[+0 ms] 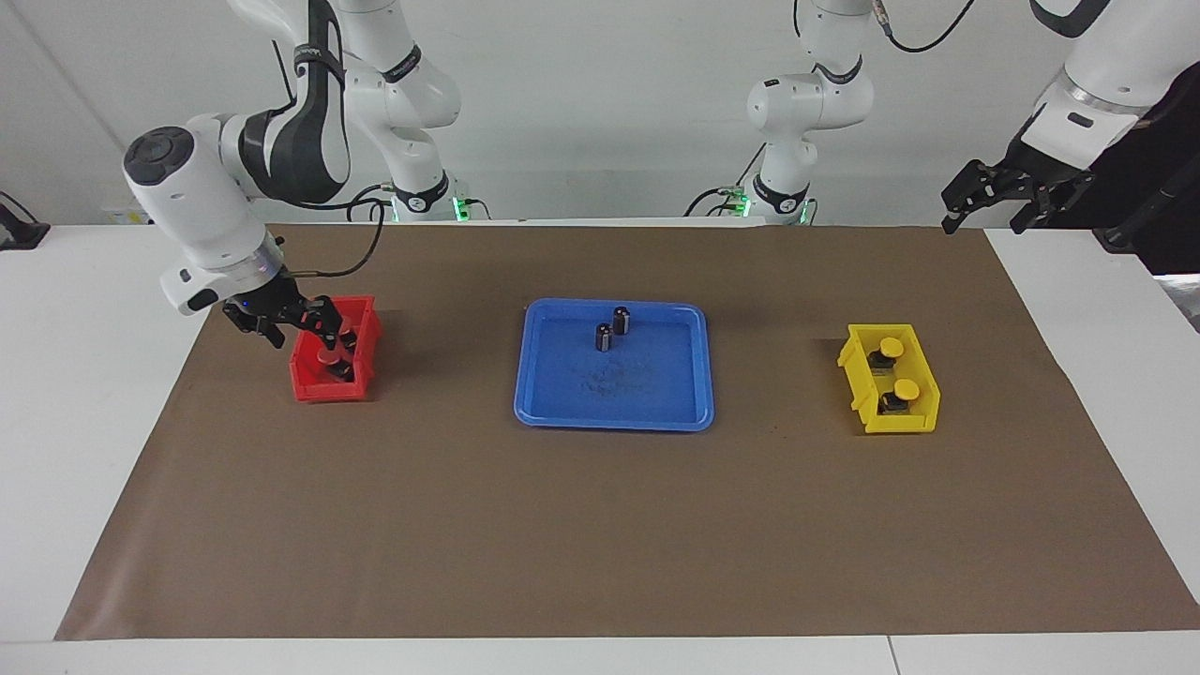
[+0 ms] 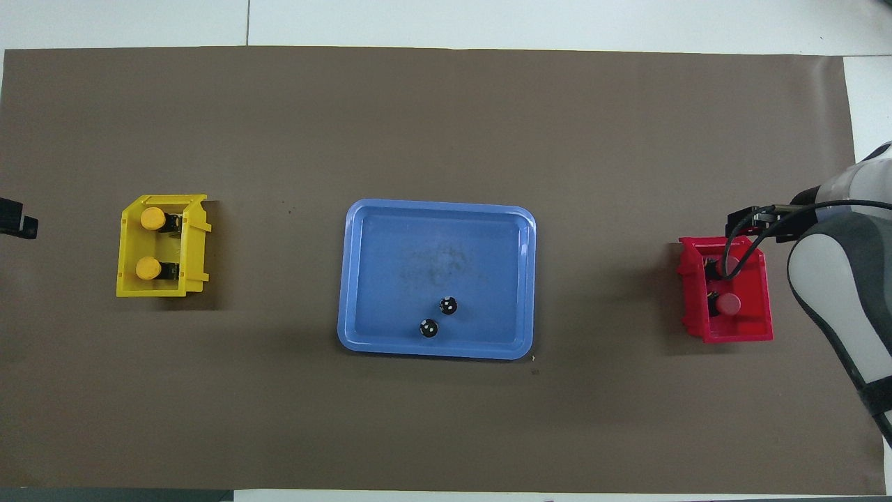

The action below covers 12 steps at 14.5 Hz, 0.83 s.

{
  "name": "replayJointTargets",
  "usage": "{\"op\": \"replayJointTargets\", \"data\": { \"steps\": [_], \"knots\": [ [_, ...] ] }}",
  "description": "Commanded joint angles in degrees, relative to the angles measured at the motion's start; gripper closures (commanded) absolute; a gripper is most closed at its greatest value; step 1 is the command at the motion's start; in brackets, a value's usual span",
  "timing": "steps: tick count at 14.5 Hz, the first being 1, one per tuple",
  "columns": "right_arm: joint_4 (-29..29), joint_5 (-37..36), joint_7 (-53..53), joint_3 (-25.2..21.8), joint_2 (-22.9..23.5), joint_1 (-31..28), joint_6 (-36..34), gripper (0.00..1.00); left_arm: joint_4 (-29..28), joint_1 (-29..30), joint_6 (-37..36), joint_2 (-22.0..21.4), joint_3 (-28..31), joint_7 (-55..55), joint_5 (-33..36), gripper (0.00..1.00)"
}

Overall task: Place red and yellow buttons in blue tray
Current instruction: 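Reach the right gripper down and grasp a red button in the red holder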

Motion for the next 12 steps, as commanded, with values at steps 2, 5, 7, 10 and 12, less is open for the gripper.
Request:
{"op": "replayJointTargets", "data": {
  "steps": [2,5,7,10,12],
  "knots": [
    [-8.0,0.4,-0.5,0.3,-3.7,-0.4,6.4,0.23,-1.5,0.5,-0.3,-1.5,-0.2,0.3,-0.3,0.00],
    [-8.4,0.2,-1.4,0.4,-2.0,-0.3,7.1,0.23,-1.5,0.5,-0.3,-1.5,-0.2,0.3,-0.3,0.00],
    [-8.7,0.1,-3.4,0.4,-2.0,-0.3,7.6,0.23,-1.5,0.5,-0.3,-1.5,-0.2,0.3,-0.3,0.00],
    [-9.8,0.0,-5.3,0.3,-1.7,-0.8,9.1,0.23,-1.5,0.5,-0.4,-1.5,-0.2,0.3,-0.3,0.00],
    [-10.4,0.0,-5.7,0.3,-1.1,-0.8,10.3,0.23,-1.5,0.5,-0.3,-1.5,-0.2,0.3,-0.3,0.00]
  ]
}}
